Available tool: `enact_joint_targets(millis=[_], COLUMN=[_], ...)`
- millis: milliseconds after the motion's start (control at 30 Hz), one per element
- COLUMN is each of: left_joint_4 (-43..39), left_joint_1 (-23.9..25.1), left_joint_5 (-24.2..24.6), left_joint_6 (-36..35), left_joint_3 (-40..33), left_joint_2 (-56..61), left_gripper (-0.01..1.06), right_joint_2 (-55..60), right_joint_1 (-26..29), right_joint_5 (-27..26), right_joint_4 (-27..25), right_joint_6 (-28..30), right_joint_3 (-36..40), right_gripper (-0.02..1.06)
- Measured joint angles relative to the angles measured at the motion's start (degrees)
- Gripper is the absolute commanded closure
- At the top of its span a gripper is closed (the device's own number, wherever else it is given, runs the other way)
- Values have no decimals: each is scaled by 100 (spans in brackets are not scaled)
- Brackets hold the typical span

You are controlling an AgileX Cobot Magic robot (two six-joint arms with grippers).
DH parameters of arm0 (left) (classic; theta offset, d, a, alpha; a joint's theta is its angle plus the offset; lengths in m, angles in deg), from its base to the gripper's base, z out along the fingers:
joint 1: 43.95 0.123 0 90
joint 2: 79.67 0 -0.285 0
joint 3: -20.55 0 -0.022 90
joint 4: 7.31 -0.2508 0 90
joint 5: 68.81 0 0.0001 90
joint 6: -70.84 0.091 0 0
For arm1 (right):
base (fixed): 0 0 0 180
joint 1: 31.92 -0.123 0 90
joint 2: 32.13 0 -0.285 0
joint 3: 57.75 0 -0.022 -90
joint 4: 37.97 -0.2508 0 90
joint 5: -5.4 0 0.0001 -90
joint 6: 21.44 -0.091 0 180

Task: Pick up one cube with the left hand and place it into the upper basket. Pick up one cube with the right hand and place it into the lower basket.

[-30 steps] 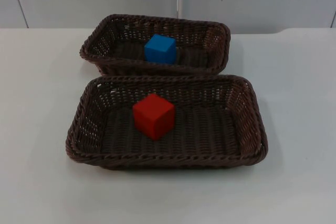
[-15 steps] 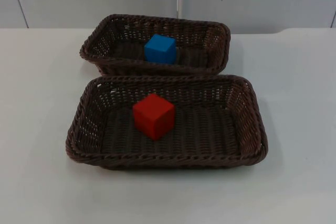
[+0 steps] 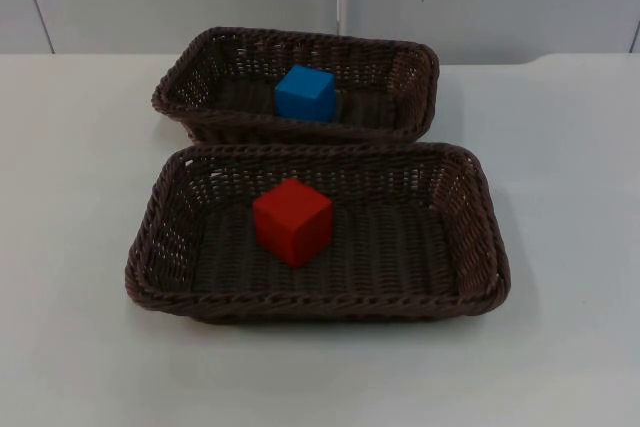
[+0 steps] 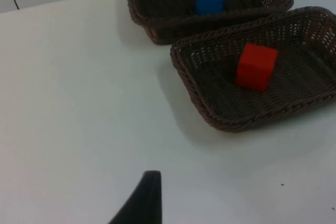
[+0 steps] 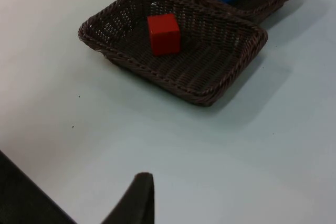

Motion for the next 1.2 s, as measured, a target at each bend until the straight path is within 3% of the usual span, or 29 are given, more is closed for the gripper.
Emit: enact_joint_targets(millis=[667, 1200], left_joint_4=[0, 0], left_joint_1=[1417, 1613], left_joint_5=[0, 0], left_joint_6=[0, 0], left_joint_3=[0, 0], left_joint_2=[0, 0], left_gripper=[0, 0], right_joint_2=[0, 0], right_joint_1=[0, 87], right_joint_5=[0, 0], right_joint_4=[0, 0], right_joint_6=[0, 0], right_joint_3=[0, 0], right_gripper=[-1, -1])
